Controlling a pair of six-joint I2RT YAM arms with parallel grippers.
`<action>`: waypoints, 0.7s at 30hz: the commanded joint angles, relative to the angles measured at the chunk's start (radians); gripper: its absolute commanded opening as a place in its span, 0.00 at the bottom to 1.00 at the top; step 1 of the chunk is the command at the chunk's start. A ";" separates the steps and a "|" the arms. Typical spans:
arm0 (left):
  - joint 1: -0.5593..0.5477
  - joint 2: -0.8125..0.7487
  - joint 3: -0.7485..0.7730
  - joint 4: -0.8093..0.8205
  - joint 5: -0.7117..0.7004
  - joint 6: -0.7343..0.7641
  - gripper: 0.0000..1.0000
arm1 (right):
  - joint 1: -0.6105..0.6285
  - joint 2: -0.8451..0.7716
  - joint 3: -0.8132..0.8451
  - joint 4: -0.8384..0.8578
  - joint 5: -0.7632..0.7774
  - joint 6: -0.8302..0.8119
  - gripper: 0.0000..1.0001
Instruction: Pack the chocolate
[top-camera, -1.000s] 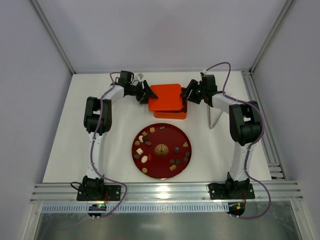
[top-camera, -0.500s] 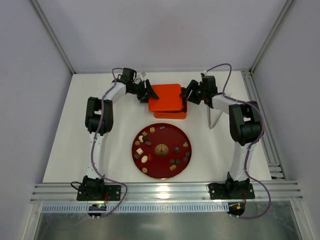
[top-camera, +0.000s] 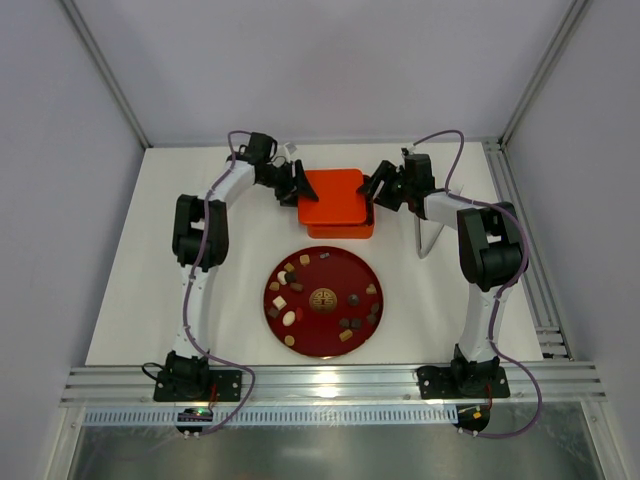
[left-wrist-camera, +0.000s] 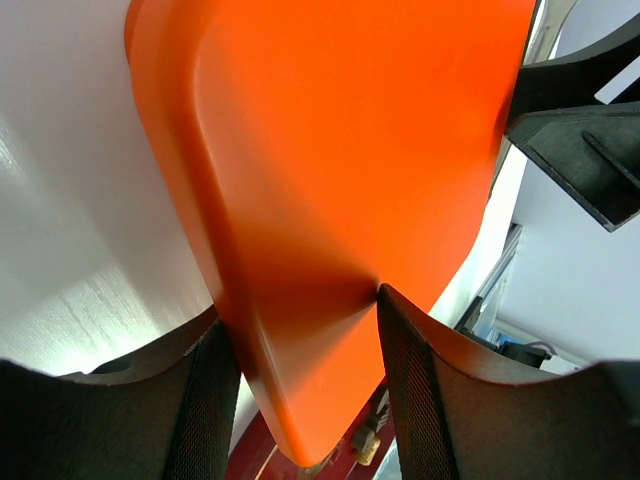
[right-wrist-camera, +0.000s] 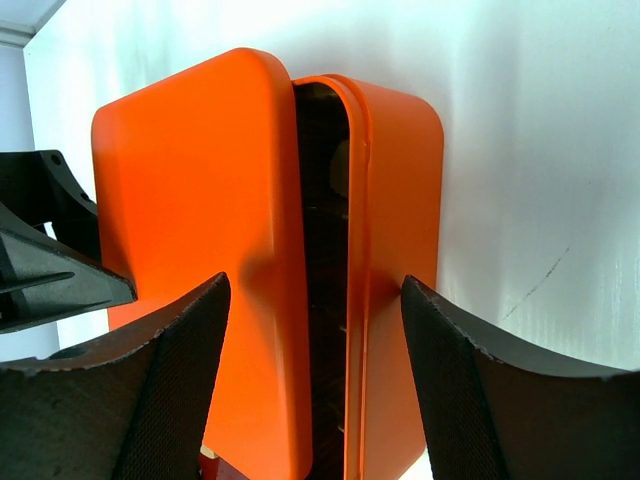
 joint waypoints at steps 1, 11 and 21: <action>-0.008 0.010 0.033 -0.044 -0.004 0.039 0.53 | 0.003 -0.070 -0.007 0.091 -0.034 0.020 0.71; -0.019 0.028 0.079 -0.094 0.010 0.058 0.57 | 0.008 -0.064 0.008 0.095 -0.060 0.020 0.71; -0.041 0.007 0.082 -0.145 -0.064 0.105 0.63 | 0.023 -0.061 0.016 0.088 -0.058 0.011 0.71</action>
